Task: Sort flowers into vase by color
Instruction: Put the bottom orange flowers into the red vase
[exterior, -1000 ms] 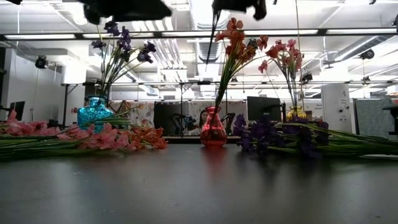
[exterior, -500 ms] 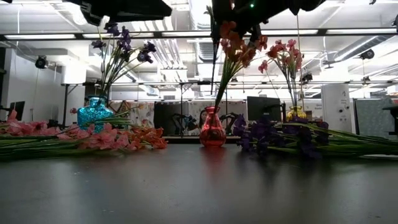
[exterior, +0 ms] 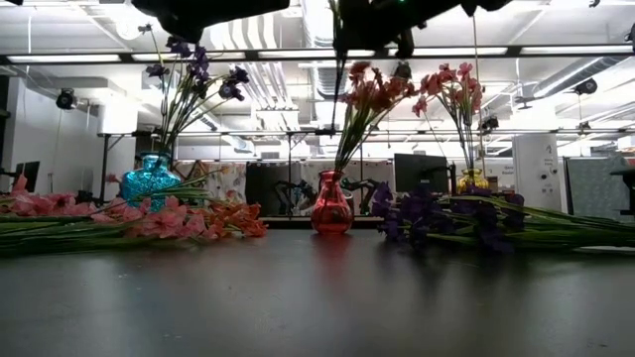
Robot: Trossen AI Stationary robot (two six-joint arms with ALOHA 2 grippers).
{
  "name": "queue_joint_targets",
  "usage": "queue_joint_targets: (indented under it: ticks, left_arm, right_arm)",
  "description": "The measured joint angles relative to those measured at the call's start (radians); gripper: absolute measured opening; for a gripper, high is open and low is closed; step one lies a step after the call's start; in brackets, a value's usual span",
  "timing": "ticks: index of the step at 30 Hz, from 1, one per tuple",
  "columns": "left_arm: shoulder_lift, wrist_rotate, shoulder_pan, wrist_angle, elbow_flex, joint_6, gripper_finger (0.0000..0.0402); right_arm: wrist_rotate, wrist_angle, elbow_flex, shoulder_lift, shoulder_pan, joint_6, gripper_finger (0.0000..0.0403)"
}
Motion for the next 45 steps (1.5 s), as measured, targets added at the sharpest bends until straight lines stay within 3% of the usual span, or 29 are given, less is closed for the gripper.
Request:
queue_joint_targets:
  ticks: [6,14,21,32,45]
  left_arm:
    - [0.0,-0.049,0.002,-0.008,0.0,0.001,0.0109]
    - [0.0,-0.096,0.002,-0.008,0.0,0.005,0.0109]
    - [-0.001,-0.098,0.002,-0.009,0.0,0.005,0.0109]
    - [-0.001,-0.098,0.002,-0.015,0.0,0.005,0.0109]
    - [-0.001,-0.149,0.001,-0.015,0.0,-0.002,0.0109]
  right_arm:
    - [-0.066,-0.092,0.105,0.03,0.003,0.0,0.0018]
    - [-0.068,-0.165,0.189,0.15,-0.003,-0.009,0.0018]
    - [0.036,-0.203,0.216,0.217,-0.012,-0.027,0.0018]
    - [0.039,-0.21,0.205,0.219,-0.018,-0.016,0.0019]
    - [0.038,-0.276,0.207,0.218,-0.029,0.09,0.0104]
